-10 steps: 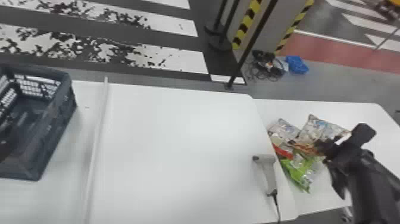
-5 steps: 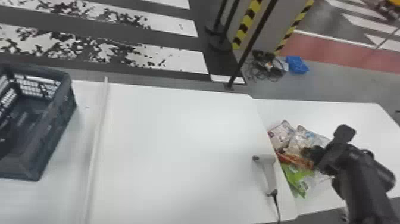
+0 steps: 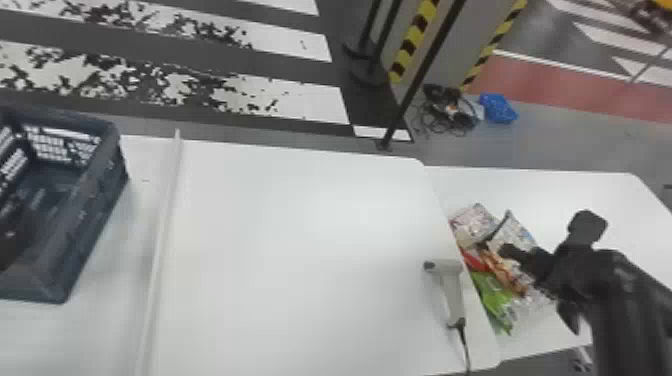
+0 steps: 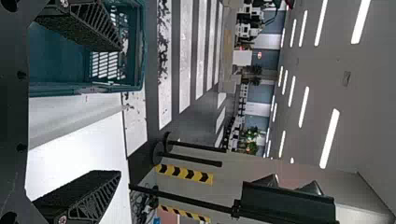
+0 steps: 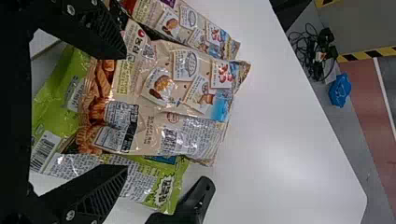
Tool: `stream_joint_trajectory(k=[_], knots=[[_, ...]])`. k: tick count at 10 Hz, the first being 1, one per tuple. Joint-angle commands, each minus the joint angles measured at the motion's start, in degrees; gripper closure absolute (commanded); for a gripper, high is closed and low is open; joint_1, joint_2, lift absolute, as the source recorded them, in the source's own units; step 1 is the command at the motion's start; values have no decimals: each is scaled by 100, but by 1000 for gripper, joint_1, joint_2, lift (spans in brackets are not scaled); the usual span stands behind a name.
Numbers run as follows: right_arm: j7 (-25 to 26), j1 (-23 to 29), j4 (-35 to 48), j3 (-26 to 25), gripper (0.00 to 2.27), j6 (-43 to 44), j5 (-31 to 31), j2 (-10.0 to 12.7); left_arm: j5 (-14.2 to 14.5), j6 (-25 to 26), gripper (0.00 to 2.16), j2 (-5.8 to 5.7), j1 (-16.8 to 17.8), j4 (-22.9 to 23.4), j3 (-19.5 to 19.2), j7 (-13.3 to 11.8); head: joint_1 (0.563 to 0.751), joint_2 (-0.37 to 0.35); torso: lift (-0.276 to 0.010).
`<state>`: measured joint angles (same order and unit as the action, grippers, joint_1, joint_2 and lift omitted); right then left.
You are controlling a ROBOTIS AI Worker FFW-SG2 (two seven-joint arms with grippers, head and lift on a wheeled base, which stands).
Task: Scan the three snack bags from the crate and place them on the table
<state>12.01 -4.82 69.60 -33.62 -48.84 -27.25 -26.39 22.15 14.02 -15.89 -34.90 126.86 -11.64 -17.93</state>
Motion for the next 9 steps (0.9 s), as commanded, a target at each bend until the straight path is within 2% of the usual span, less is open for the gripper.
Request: stream_joint_trajectory(k=[1, 2, 3, 4, 5, 6, 7, 8, 9], knots=[[-23, 807, 1504, -321, 60, -139, -96, 565, -17, 0, 56, 16, -9, 14, 48, 44, 695, -350, -36], [-120, 1422, 2479, -295, 60, -227, -263, 820, -44, 0, 56, 25, -26, 31, 127, 158, 695, -350, -36], [-287, 1897, 3332, -172, 63, 1, -184, 1286, -61, -17, 56, 33, -17, 5, 189, 167, 695, -350, -36], [-445, 2231, 3771, 118, 63, 669, 106, 1655, -70, -17, 56, 68, 0, -21, 224, 193, 695, -350, -36], [-630, 2512, 4044, 461, 63, 1021, 158, 1787, -114, 0, 56, 104, -17, 31, 320, 281, 695, -350, -36], [-700, 2855, 4413, 901, 63, 1478, 167, 1901, -228, 18, 60, 112, -88, 154, 505, 589, 695, -350, -36], [-700, 3206, 4879, 1410, 63, 1847, 264, 1971, -325, 18, 60, 218, -219, 251, 619, 765, 695, -342, -36], [-700, 3523, 5283, 2052, 63, 2199, 712, 1971, -351, 0, 56, 288, -378, 321, 663, 686, 695, -287, -36], [-700, 3813, 5573, 2632, 63, 2515, 1143, 1989, -422, -35, 60, 455, -509, 321, 672, 624, 695, -229, -36]])
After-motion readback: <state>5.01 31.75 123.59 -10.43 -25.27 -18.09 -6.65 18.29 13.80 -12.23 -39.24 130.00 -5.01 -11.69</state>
